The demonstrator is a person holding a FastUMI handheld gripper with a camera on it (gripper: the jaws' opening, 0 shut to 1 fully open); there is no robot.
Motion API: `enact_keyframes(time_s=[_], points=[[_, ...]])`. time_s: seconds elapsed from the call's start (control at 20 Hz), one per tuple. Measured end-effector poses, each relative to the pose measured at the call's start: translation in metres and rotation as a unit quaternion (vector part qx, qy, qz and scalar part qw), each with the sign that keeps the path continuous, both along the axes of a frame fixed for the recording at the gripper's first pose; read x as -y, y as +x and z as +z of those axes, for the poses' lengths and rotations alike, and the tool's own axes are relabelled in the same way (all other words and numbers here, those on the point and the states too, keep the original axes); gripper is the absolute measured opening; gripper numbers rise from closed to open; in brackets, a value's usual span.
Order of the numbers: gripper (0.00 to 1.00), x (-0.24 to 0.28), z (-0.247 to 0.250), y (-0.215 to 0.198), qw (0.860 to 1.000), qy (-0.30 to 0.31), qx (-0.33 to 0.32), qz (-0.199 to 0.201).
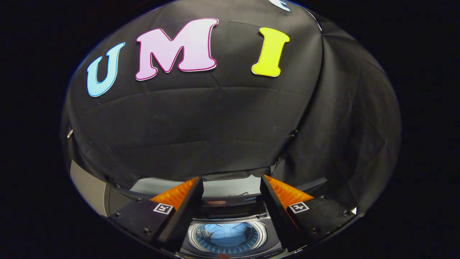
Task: Put the clothes into the washing machine and then close the washing machine lid.
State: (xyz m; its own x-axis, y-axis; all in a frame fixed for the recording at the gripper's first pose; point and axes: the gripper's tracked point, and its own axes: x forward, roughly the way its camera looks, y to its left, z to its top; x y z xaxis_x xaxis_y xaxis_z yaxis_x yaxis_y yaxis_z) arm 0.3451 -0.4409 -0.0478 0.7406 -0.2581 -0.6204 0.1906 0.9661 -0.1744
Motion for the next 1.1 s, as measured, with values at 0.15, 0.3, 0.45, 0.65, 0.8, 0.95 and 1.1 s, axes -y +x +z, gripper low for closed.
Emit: enact_keyframes(time_s=[0.15,0.3,0.45,0.65,0.8,0.95,1.1], points=[[1.0,-0.001,0.0,-0.001,1.0,0.002,0.007,0.001],[1.0,-0.001,0.003,-0.003,1.0,-0.002,0.018,0.003],[1.0,0.001,0.011,-0.008,1.0,-0.004,0.022,0.001],[1.0,0.0,0.009,-0.011,1.0,-0.005,0.022,0.004],[1.0,0.0,0.009,-0.011,1.0,-0.006,0.023,0.006],[1.0,0.0,0.009,-0.01,1.0,-0.007,0.026,0.007],[1.0,-0.001,0.008,-0.011,1.0,-0.006,0.021,0.008]])
